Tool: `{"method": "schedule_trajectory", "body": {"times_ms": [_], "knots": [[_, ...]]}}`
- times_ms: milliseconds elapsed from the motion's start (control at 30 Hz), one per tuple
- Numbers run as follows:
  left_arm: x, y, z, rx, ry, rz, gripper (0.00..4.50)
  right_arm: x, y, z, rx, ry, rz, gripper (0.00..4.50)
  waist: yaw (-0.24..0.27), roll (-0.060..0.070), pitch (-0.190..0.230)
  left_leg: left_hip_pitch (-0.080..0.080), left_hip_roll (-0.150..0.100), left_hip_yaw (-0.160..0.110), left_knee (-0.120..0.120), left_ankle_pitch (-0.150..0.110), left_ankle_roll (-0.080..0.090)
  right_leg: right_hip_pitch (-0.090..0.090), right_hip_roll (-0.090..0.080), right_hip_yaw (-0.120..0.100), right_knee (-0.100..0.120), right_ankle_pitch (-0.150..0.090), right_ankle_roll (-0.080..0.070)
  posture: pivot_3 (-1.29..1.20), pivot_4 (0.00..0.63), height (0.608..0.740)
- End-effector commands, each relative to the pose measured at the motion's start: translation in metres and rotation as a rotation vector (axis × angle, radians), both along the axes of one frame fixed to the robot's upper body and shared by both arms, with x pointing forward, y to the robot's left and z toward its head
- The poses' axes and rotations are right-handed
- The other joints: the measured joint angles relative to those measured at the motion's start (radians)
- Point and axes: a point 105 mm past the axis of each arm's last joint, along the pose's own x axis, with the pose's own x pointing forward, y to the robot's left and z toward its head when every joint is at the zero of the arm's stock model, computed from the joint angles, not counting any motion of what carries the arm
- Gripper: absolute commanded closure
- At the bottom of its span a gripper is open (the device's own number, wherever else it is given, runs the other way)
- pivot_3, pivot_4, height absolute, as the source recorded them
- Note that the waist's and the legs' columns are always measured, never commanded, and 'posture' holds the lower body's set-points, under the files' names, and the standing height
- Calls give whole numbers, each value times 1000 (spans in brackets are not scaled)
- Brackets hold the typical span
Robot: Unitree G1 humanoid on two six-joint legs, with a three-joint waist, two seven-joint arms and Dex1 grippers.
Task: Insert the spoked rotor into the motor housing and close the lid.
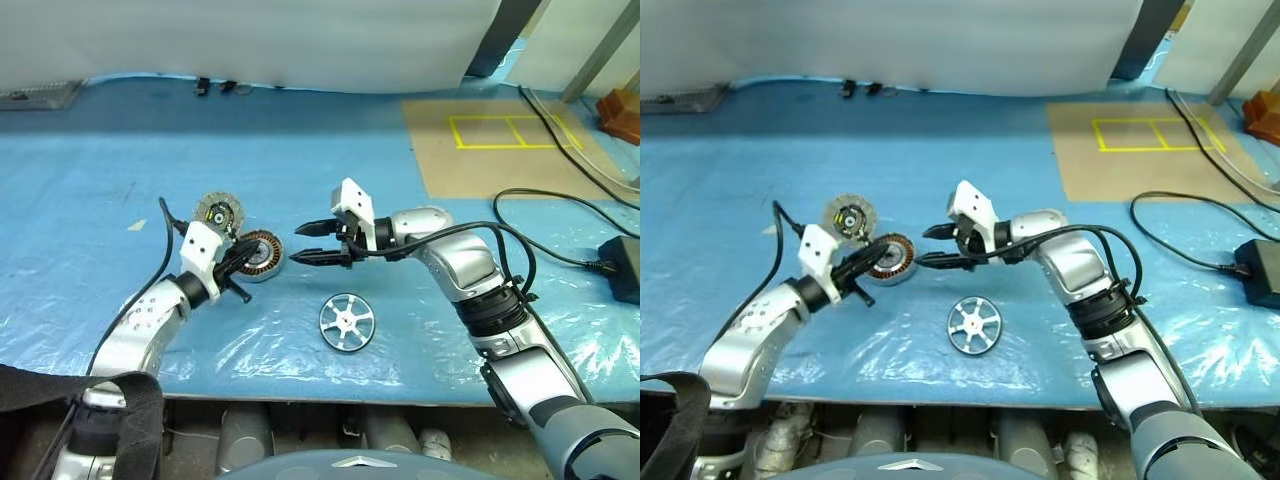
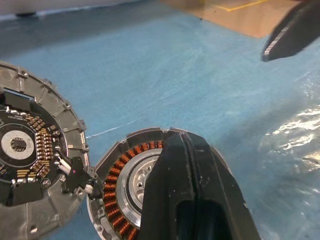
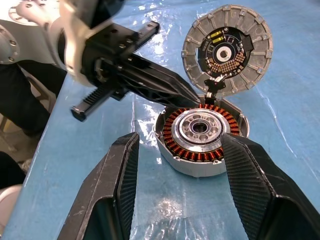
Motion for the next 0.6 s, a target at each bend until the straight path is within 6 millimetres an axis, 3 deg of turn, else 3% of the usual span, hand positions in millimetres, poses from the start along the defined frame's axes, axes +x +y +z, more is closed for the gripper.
{"method": "schedule_trajectory", "body": {"times_ms": [33,300,600], "knots": [[-15,10,20,-27,-106,35,4482,5,-6,11,-29,-88,7,1865,0,0,0,0,0,0,0,0,0,0,0,0,0,0,0,0,150,740],[-50,16,3,-46,-69,21,4482,-7,-21,9,-93,-65,80,1865,0,0,0,1,0,0,0,-2,4,0,0,0,-1,0,0,0,150,740],[-53,16,-3,-39,-36,11,4482,-34,-42,-18,-241,42,151,1865,3,0,0,2,0,0,-1,-2,4,1,0,0,-1,0,0,0,150,740]]}}
